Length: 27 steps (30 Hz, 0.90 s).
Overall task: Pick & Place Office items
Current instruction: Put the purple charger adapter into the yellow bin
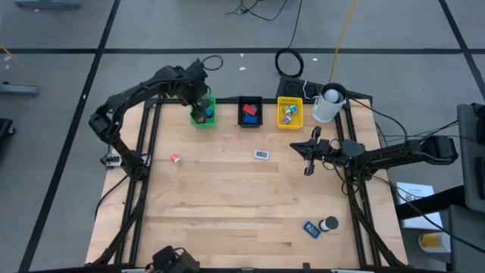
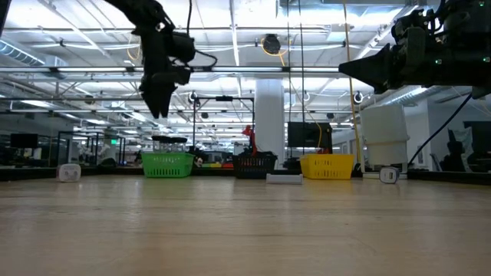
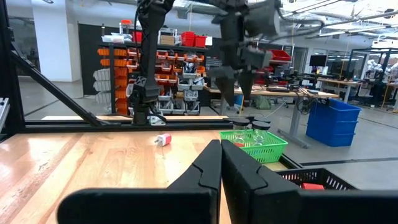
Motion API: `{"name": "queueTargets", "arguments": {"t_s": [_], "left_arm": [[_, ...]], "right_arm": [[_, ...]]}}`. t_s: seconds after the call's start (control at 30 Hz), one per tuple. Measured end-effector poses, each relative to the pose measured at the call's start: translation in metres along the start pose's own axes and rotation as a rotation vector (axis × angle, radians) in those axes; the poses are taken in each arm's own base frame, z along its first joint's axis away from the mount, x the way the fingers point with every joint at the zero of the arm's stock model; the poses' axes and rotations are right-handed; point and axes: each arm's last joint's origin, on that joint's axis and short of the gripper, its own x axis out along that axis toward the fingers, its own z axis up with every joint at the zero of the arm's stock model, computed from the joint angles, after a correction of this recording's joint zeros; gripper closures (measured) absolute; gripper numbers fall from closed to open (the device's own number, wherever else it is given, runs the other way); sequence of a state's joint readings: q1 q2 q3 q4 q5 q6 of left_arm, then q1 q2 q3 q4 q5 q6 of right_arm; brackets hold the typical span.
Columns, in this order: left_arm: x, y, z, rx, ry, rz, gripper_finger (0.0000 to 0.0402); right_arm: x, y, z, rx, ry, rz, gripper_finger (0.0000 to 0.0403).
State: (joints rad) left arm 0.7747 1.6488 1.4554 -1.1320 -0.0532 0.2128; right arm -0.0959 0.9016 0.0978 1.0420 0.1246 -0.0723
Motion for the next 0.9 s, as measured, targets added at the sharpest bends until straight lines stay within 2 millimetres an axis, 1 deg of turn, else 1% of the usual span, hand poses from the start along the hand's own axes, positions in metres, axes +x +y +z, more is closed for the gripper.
{"name": "queueTargets", "arguments": {"t_s": [0.13, 0.23, 0.3, 0.4, 0.47, 0.5, 0.53, 0.6, 0.67, 0.73, 0.8, 0.83, 0.9], "left_arm": [[-0.024, -0.010, -0.002, 0.026, -0.056, -0.054, 0.0051], [-0.033, -0.020, -0.008, 0.066, -0.092, -0.110, 0.0064], [-0.034, -0.027, -0.011, 0.049, -0.064, -0.045, 0.0074], [-0.034, -0.039, -0.013, 0.065, 0.000, 0.140, 0.0106], [-0.039, -0.051, -0.014, 0.122, -0.008, 0.215, 0.0142], [-0.043, -0.056, -0.014, 0.152, -0.040, 0.210, 0.0163], [-0.049, -0.062, -0.015, 0.179, -0.093, 0.190, 0.0186], [-0.061, -0.072, -0.016, 0.232, -0.259, 0.130, 0.0237], [-0.066, -0.081, -0.021, 0.268, -0.419, 0.052, 0.0288], [-0.062, -0.087, -0.029, 0.258, -0.515, -0.064, 0.0334], [-0.052, -0.093, -0.034, 0.215, -0.565, -0.181, 0.0370], [-0.047, -0.096, -0.036, 0.196, -0.571, -0.213, 0.0385], [-0.033, -0.103, -0.040, 0.226, -0.546, -0.223, 0.0395]], "right_arm": [[0.000, 0.000, 0.000, -0.001, 0.000, 0.000, 0.0403], [0.000, 0.000, 0.000, -0.004, 0.000, -0.001, 0.0403], [0.000, 0.000, 0.000, -0.014, 0.000, -0.002, 0.0403], [0.000, 0.000, 0.000, -0.018, 0.000, -0.002, 0.0403], [0.000, 0.000, 0.000, -0.018, 0.000, -0.002, 0.0403], [0.000, 0.000, 0.000, -0.018, 0.000, -0.002, 0.0403], [0.000, 0.000, 0.000, -0.018, 0.000, -0.002, 0.0403], [0.000, 0.000, 0.000, -0.019, 0.001, -0.003, 0.0403], [0.000, 0.000, 0.000, -0.019, 0.002, -0.002, 0.0403], [0.000, 0.000, 0.000, -0.019, 0.003, -0.003, 0.0403], [0.000, 0.000, 0.000, -0.021, 0.003, -0.004, 0.0403], [0.000, 0.000, 0.000, -0.021, 0.002, -0.004, 0.0403], [0.000, 0.000, 0.000, -0.022, 0.001, -0.004, 0.0403]]}}
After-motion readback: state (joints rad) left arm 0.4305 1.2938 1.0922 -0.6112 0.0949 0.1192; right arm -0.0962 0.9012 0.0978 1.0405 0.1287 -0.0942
